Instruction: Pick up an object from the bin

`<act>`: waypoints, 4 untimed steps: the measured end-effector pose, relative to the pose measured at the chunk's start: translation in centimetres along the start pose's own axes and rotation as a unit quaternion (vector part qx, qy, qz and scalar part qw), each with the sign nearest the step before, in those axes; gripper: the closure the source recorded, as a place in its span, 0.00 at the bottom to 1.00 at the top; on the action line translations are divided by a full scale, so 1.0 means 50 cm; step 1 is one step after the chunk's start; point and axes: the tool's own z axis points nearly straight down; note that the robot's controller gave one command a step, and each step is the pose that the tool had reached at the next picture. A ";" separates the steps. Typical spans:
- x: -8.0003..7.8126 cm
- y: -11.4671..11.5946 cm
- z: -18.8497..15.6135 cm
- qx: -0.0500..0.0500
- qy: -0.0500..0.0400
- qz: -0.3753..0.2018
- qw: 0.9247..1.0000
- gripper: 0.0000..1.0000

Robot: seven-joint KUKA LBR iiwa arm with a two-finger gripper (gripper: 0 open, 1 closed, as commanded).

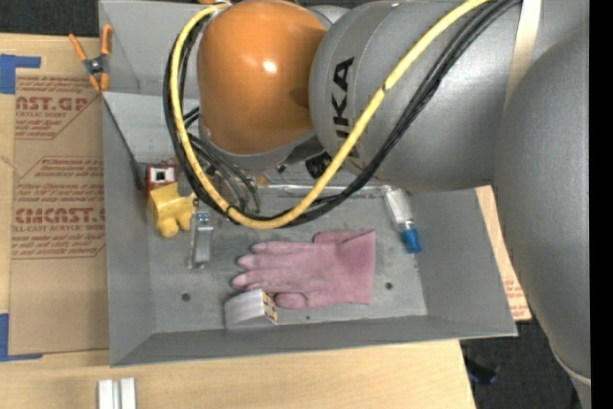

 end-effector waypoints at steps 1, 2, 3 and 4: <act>0.000 0.000 0.000 0.000 0.000 0.000 1.000 0.00; -0.021 -0.019 0.130 0.001 0.002 -0.035 0.999 0.00; -0.134 -0.062 0.067 -0.002 -0.006 -0.004 1.000 0.00; -0.024 -0.037 0.208 0.001 0.006 -0.023 1.000 0.00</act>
Offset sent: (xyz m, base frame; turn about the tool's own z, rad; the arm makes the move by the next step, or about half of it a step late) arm 0.0114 -0.0089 -0.0608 -0.0688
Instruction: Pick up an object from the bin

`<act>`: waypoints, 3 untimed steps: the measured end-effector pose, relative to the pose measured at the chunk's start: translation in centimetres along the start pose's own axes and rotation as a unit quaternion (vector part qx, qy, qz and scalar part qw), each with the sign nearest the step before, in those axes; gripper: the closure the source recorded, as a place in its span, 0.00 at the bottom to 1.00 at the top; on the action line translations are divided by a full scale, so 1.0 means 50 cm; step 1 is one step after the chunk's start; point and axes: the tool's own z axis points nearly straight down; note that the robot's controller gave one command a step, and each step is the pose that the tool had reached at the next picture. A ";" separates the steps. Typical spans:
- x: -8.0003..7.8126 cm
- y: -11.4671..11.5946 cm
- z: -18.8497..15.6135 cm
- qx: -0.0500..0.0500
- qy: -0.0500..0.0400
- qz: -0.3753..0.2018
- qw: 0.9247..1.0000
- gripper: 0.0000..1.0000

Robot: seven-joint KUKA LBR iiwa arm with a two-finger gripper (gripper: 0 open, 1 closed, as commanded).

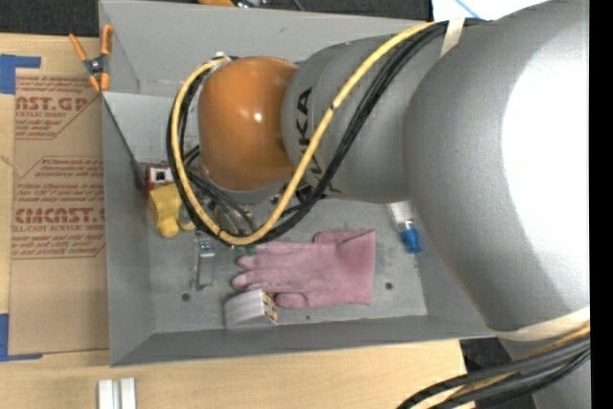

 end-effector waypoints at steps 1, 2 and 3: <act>-0.067 -0.083 0.115 -0.002 -0.014 -0.036 0.999 0.00; 0.060 -0.049 -0.104 -0.003 -0.006 -0.014 1.000 0.00; -0.019 -0.181 -0.133 -0.002 -0.012 0.019 1.000 0.00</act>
Offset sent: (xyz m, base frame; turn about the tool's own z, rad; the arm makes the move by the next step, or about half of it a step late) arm -0.0272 -0.0266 0.0535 -0.0257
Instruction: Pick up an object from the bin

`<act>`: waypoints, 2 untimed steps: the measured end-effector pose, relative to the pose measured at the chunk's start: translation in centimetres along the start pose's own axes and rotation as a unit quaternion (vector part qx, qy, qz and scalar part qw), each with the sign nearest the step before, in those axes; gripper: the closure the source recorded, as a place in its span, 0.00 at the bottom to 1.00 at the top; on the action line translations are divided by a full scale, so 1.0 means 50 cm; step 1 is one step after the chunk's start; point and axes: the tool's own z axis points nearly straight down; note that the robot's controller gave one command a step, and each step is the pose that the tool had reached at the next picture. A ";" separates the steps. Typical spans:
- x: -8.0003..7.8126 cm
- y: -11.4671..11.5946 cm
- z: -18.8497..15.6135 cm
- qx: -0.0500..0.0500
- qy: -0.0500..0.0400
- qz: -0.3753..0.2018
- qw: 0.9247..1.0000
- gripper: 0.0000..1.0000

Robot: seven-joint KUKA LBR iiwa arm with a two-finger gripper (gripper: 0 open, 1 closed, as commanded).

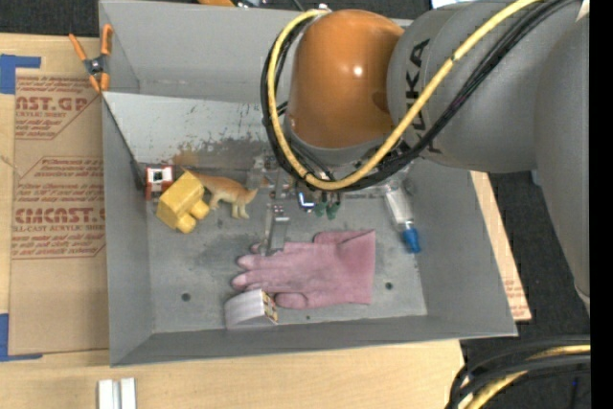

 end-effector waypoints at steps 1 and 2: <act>0.089 -0.014 0.112 -0.004 0.004 -0.116 0.993 0.00; -0.029 0.003 0.064 -0.002 -0.003 0.033 0.999 0.00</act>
Offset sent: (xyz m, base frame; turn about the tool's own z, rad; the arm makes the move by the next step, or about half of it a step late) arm 0.0131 0.0006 -0.0321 0.0670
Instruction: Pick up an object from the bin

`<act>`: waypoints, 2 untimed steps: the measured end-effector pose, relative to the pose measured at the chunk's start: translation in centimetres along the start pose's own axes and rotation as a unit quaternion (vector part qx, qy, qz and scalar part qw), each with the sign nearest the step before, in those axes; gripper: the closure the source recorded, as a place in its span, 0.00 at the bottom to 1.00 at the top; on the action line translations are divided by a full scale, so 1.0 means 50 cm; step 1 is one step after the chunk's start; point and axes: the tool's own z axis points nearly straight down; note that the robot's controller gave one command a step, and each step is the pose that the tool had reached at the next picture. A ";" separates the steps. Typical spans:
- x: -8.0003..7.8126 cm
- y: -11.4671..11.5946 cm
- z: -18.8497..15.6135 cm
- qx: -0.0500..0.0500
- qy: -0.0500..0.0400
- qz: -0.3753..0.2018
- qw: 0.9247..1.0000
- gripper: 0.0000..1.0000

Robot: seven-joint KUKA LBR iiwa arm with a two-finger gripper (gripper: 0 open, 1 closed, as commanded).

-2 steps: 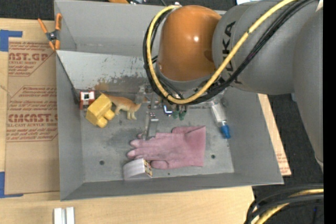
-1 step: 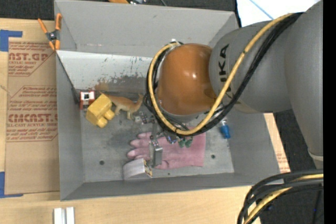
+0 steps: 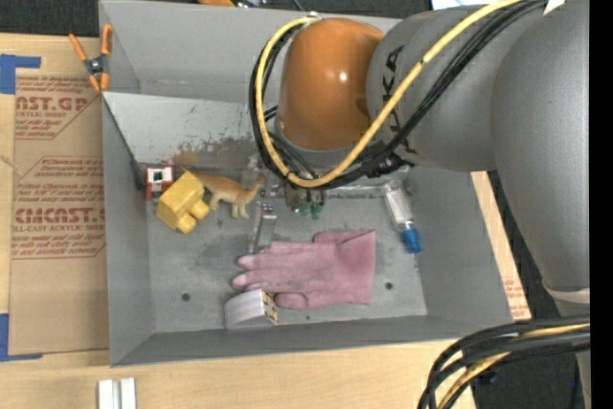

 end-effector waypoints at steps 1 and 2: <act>0.112 -0.061 0.125 0.000 0.013 -0.137 0.991 0.00; 0.013 -0.036 0.049 -0.002 -0.003 -0.017 1.000 1.00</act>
Offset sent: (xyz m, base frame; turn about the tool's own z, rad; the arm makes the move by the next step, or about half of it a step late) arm -0.0075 -0.0182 -0.0246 -0.0338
